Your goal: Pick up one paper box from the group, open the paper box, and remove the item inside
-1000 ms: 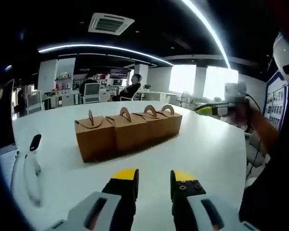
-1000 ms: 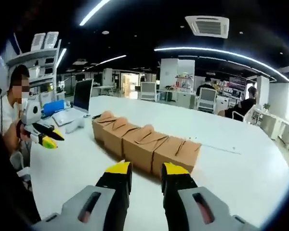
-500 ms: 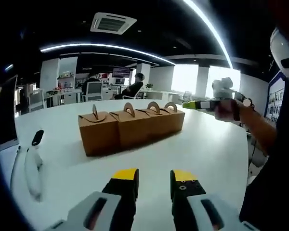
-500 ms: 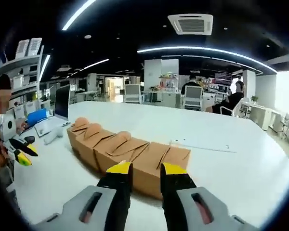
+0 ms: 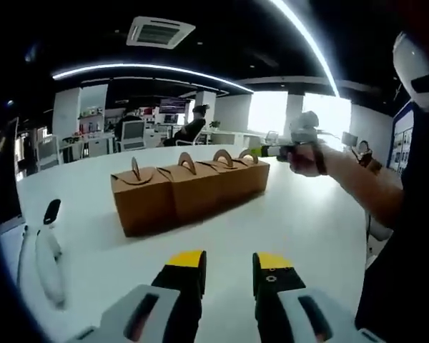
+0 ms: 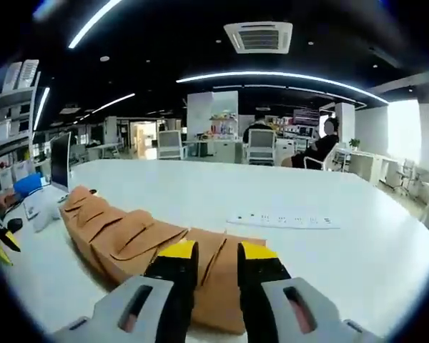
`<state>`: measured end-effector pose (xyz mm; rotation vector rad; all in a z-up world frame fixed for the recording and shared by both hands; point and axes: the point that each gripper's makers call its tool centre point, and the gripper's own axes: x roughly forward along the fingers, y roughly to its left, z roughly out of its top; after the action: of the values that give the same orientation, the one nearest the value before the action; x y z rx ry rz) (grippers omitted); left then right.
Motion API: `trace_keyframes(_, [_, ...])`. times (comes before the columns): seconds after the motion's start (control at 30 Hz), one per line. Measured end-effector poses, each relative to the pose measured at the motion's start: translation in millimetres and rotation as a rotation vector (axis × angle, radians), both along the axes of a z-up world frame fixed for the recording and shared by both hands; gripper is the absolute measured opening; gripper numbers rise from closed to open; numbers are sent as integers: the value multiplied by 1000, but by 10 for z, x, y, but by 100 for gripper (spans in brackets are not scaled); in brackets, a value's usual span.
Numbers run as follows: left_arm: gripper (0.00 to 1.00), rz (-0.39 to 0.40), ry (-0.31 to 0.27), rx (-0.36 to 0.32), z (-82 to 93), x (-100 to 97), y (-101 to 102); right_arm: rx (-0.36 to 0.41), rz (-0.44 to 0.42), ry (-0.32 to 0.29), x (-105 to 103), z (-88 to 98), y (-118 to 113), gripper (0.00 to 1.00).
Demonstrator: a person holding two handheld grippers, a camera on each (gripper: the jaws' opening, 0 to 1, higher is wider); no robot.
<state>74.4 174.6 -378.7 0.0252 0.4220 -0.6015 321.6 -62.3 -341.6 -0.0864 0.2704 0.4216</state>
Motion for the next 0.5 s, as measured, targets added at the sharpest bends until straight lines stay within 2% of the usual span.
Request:
trace_keyframes(0.07, [28,1,-3,7,-1,1,14,-48,7,3,24,-68,17,22])
trace_keyframes(0.13, [28,6,0,8,-24,-5,29,-45,-5,5,40,-91,11,19])
trace_keyframes(0.27, [28,34,12,-11,-91,-18,40,-69,-18,-37,23,-38,22,3])
trace_keyframes(0.37, [28,26,40,-27,-167,-54,-4,-54,-35,-40,35,-25,21,3])
trace_keyframes(0.5, [28,52,39,-68,-137,-31,35,-29,-64,-52,91,-34,-28,3])
